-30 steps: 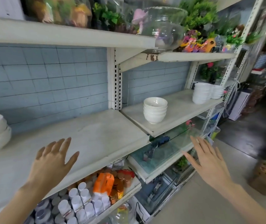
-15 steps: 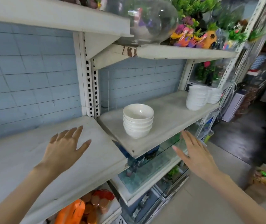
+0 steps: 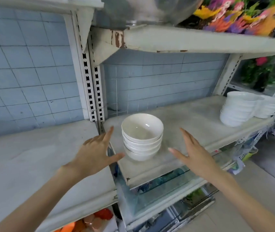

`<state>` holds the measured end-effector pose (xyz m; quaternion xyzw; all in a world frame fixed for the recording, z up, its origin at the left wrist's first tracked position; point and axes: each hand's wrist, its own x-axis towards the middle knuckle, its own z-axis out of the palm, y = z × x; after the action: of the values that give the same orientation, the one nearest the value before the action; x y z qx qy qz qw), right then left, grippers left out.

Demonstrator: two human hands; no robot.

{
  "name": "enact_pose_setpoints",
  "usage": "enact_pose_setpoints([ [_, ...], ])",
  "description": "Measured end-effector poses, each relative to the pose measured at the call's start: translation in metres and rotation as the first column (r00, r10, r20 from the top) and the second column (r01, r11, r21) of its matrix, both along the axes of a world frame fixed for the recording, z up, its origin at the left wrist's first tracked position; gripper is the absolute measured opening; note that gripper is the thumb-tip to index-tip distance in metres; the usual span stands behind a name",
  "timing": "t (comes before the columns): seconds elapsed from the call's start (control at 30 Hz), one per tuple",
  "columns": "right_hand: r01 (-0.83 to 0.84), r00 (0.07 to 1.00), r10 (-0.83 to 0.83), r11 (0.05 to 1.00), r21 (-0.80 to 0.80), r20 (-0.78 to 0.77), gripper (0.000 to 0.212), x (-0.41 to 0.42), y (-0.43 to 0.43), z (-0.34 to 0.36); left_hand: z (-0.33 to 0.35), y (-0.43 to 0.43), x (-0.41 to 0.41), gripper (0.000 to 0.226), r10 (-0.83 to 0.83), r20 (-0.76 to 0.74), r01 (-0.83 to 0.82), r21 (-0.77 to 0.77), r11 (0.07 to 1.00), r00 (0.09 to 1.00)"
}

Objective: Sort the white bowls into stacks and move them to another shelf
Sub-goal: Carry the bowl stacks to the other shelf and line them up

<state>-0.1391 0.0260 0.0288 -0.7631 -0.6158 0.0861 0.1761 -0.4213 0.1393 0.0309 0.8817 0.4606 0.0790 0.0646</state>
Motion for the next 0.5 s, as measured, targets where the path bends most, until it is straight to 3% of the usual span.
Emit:
enact_pose_setpoints([
  [0.13,-0.186,0.977,0.183,0.982,-0.023,-0.106,0.097,0.025,0.033,0.007,-0.002,-0.001,0.034,0.119,0.096,0.076,-0.081,-0.183,0.98,0.992],
  [0.2,-0.314,0.936,0.298,0.947,-0.064,-0.187,0.1,0.036,0.048,0.005,-0.009,-0.002,0.048,0.124,0.13,0.208,-0.063,-0.299,0.952,0.969],
  [0.3,-0.474,0.846,0.423,0.876,-0.095,-0.324,0.105,0.046,0.067,0.002,-0.02,-0.006,0.063,0.13,0.17,0.456,0.042,-0.418,0.907,0.874],
  [0.5,-0.706,0.647,0.594,0.703,-0.083,-0.477,0.123,0.043,0.097,0.002,-0.034,-0.02,0.076,0.132,0.325,0.616,0.032,-0.494,0.869,0.717],
])
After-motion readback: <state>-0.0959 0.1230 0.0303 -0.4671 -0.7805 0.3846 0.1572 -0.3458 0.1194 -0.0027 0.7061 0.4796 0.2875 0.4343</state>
